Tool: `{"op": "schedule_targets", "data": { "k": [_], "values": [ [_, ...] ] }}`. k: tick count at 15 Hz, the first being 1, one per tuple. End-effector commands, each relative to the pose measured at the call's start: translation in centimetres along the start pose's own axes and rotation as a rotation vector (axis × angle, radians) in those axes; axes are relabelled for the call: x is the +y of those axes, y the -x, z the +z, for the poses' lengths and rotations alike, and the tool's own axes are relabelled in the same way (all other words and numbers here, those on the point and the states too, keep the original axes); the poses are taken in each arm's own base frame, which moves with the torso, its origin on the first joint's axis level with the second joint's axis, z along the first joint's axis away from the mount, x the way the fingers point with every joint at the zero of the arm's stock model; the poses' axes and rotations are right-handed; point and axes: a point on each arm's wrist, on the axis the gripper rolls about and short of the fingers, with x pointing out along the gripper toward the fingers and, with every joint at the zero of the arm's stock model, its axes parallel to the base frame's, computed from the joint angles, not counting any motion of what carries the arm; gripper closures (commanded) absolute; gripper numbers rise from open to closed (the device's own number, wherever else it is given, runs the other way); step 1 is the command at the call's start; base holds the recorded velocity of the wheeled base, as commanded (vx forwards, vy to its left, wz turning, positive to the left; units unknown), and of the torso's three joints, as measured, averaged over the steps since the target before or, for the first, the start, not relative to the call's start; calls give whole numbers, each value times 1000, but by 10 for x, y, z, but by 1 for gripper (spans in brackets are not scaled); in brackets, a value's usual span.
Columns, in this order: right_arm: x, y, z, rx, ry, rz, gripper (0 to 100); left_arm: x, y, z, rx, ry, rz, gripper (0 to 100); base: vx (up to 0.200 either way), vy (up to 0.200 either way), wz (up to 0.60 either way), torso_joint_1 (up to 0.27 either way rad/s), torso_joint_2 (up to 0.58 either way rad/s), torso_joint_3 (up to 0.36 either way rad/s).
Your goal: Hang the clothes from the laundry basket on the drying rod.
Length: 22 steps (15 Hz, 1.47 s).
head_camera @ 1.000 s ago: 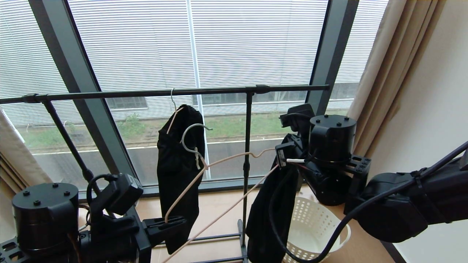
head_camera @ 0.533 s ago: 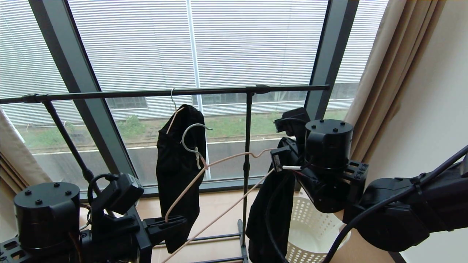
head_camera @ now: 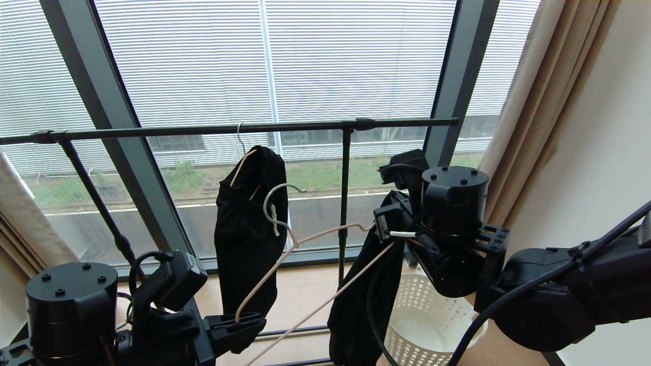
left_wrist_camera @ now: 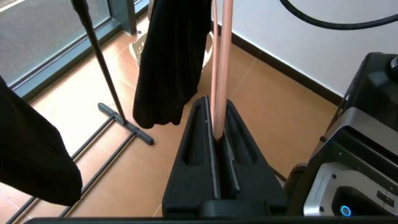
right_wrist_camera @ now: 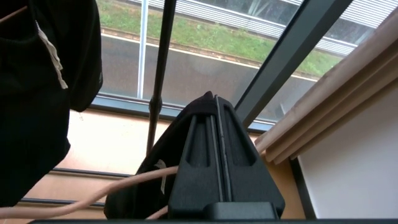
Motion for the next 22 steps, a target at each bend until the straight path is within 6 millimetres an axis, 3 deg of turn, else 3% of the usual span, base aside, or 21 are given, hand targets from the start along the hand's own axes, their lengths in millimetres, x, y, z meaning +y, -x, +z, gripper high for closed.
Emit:
{"op": "schedule_targets", "data": {
  "k": [1,7,15,22],
  "values": [
    [3,3,0,-2,2,10,100,3,-3,0,9,7,5,100,0,0,0,0,0,0],
    [8,13,1,-8,3,18,100,19,0,7,-44,18,85,100,0,0,0,0,0,0],
    [21,31,7,-63,-20,59,100,21,-3,5,-29,25,90,100,0,0,0,0,0,0],
    [30,62,22,-118,-53,142,100,22,-7,1,-8,33,85,100,0,0,0,0,0,0]
  ]
}}
